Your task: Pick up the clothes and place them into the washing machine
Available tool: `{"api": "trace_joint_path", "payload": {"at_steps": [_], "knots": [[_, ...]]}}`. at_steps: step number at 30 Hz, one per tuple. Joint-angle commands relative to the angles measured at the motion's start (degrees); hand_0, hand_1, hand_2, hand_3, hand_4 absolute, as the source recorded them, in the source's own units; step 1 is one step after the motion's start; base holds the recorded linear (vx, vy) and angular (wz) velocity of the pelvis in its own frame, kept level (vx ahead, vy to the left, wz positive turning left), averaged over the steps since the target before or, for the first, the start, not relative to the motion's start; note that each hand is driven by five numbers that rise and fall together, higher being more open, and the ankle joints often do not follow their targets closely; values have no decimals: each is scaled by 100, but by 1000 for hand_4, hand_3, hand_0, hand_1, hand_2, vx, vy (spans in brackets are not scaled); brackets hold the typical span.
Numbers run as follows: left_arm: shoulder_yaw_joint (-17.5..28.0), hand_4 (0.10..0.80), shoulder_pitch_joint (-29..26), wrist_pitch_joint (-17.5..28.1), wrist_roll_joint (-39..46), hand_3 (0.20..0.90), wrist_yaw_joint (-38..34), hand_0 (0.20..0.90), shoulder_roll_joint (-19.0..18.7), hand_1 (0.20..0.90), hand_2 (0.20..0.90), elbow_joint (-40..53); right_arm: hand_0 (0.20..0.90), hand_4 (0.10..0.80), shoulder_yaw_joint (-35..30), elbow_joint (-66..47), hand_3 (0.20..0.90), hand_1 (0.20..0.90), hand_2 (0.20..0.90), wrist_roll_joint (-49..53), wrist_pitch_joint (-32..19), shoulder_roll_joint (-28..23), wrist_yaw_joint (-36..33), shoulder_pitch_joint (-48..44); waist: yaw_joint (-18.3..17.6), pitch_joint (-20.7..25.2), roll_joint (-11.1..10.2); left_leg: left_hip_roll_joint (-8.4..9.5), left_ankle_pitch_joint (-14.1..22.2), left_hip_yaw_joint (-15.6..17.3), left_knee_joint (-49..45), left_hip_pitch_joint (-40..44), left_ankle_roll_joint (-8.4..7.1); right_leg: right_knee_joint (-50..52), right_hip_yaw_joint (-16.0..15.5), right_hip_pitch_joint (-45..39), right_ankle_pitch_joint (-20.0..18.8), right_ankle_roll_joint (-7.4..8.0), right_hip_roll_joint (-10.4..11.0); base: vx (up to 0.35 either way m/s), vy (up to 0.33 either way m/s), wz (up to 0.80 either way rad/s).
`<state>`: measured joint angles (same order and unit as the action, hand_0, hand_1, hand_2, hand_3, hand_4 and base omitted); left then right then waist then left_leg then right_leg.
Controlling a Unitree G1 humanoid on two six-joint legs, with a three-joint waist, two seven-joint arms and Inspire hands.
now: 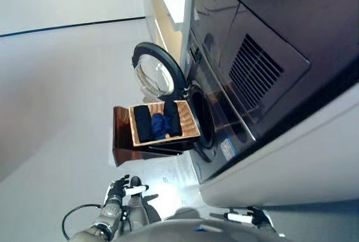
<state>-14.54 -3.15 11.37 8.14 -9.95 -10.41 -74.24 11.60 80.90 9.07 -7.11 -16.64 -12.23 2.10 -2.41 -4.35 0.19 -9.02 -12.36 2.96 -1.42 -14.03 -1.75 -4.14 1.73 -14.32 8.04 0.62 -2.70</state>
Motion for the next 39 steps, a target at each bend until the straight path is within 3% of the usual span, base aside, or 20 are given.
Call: {"api": "trace_joint_path", "payload": {"at_steps": [1,3,4,5,6,8,9,10,11,12,13,14,15,17,23,25,26,28,33,39], "knots": [[-133,800,1,70,-249,900,28,900,-272,900,900,-159,900,800,-132,-224,900,900,900,-35,-203,226,89,-101,243,308,-372,-12,221,89,130,97,-273,455,553,356,-221,471,608,486,363,-31],[-162,800,-16,72,-266,900,24,900,-315,900,900,-153,900,800,-158,-254,900,900,900,-14,-210,258,108,-108,254,356,-441,113,375,151,-47,68,-193,698,559,404,-398,574,772,268,240,-1],[-192,800,-80,61,-282,900,38,900,-393,900,900,-112,900,800,-181,-355,900,900,900,27,-225,271,162,-173,265,330,-508,314,691,236,-279,129,-11,1583,600,706,-921,697,933,152,166,16],[-192,800,-81,61,-282,900,38,900,-392,900,900,-112,900,800,-182,-355,900,900,900,27,-224,270,162,-174,272,345,-496,297,687,238,-283,107,-15,1581,608,730,-934,694,918,251,348,11],[-284,800,-182,45,-314,900,32,900,-510,900,900,24,900,800,-71,-556,900,900,900,-8,-230,271,165,-331,266,167,-412,408,917,261,-427,292,176,2791,451,1376,-1381,658,844,148,282,7],[-325,800,-242,32,-336,900,15,900,-547,900,900,77,900,800,3,-636,900,900,900,-29,-221,283,158,-430,252,90,-339,414,973,267,-432,370,233,3155,285,1634,-1409,675,759,169,282,-6],[-391,800,-314,28,-414,900,19,900,-612,900,900,80,900,800,88,-814,900,900,900,-97,-230,303,124,-595,225,-7,-192,458,1091,345,-377,623,297,3306,-378,2134,-1226,592,875,142,182,-1],[-389,800,-315,29,-415,900,19,900,-613,900,900,79,900,800,90,-816,900,900,900,-98,-228,303,123,-596,201,-24,-209,481,1098,327,-382,637,298,3339,-396,2121,-1191,593,901,339,244,-4],[-399,800,-298,23,-467,900,49,900,-597,900,900,91,900,800,199,-964,900,900,900,-222,-212,278,111,-781,209,-4,-163,550,1238,367,-244,932,228,2425,-1137,2257,-751,488,1112,205,54,-6],[-398,800,-296,24,-467,900,48,900,-597,900,900,91,900,800,200,-966,900,900,900,-223,-210,277,111,-779,187,-24,-158,549,1245,344,-239,961,223,2409,-1164,2210,-740,486,1111,385,8,-14],[-437,800,-273,45,-562,900,82,900,-565,900,900,33,900,800,289,-1057,900,900,900,-333,-179,229,127,-1002,223,-18,-245,636,1354,337,-174,1148,132,1375,-1502,2276,-963,518,1262,193,-54,-1],[-436,800,-273,47,-563,900,82,900,-564,900,900,31,900,800,289,-1057,900,900,900,-334,-178,228,127,-1002,215,-35,-236,627,1360,326,-172,1170,128,1342,-1517,2235,-974,517,1250,330,-111,9],[-507,800,-313,71,-632,900,102,900,-556,900,900,3,900,800,374,-1161,900,900,900,-405,-181,144,118,-1228,152,-83,-295,645,1414,201,-104,1292,88,851,-1086,2285,-1205,596,1240,217,-92,44],[-504,800,-296,81,-696,900,108,900,-560,900,900,0,900,800,376,-1156,900,900,900,-435,-195,113,121,-1298,189,-45,-351,657,1408,182,-55,1340,55,771,-1025,2185,-1222,615,1251,188,-97,70],[-659,800,-245,122,-695,900,82,900,-446,900,900,247,900,800,429,-1246,900,900,900,-169,-271,-145,-79,-1891,328,69,-363,454,1255,-79,100,1136,-194,480,-1425,1897,-1145,545,1150,73,-161,71],[-659,800,-181,141,-574,900,84,900,-452,900,900,472,900,800,452,-1194,900,900,900,39,-316,-146,-116,-2013,433,-82,-397,308,1228,-98,-990,668,-410,569,-1630,1704,-894,356,1122,27,-210,39],[-685,800,-197,161,-566,900,58,900,-477,900,900,544,900,800,493,-1200,900,900,900,127,-331,-145,-139,-2096,530,-229,-413,337,1045,-306,-1440,435,-462,627,-1649,1655,-841,280,1098,-60,-167,66],[-708,800,-269,182,-534,900,31,900,-486,900,900,583,900,800,583,-1186,900,900,900,163,-348,-168,-194,-2310,643,-380,-397,465,1049,-605,-1370,149,-429,702,-1636,1666,-785,268,1032,-2,-96,39],[-709,800,-39,193,-447,900,-24,900,-433,900,900,727,900,800,664,-1037,900,900,900,228,-307,-258,-265,-2693,901,-303,-107,428,610,-640,77,-40,-258,547,-1332,1501,-570,411,802,184,77,-5],[-884,800,33,429,-273,900,-175,900,-752,900,900,1751,900,800,883,-931,900,900,900,136,-234,-231,-516,-3432,1160,-698,-4,562,813,-288,-514,-585,-82,1433,-1219,2361,-541,586,1220,-83,160,-90]]}}
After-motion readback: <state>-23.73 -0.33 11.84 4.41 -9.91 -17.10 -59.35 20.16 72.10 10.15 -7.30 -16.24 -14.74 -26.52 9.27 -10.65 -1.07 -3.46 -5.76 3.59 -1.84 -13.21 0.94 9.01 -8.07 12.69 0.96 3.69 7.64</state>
